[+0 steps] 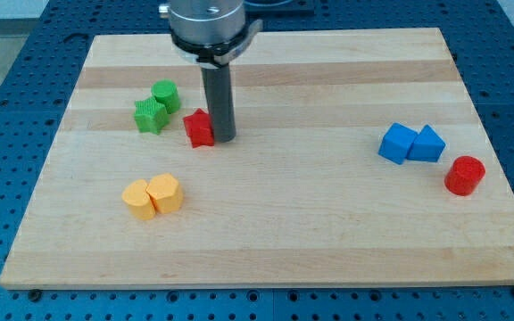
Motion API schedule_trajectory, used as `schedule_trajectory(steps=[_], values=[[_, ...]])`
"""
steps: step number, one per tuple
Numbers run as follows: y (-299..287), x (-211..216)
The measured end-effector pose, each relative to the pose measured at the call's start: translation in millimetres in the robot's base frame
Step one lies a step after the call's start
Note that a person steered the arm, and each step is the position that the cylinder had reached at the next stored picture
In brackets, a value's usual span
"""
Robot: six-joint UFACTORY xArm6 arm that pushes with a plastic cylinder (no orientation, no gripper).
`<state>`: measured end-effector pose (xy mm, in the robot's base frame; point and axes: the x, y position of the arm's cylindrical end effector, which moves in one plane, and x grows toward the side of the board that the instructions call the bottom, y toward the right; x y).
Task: Move your arm closer to the red circle
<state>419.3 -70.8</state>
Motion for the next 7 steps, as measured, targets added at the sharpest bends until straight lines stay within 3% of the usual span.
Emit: schedule_trajectory(steps=[3, 5, 7], values=[[-43, -8], [83, 66], [166, 132]])
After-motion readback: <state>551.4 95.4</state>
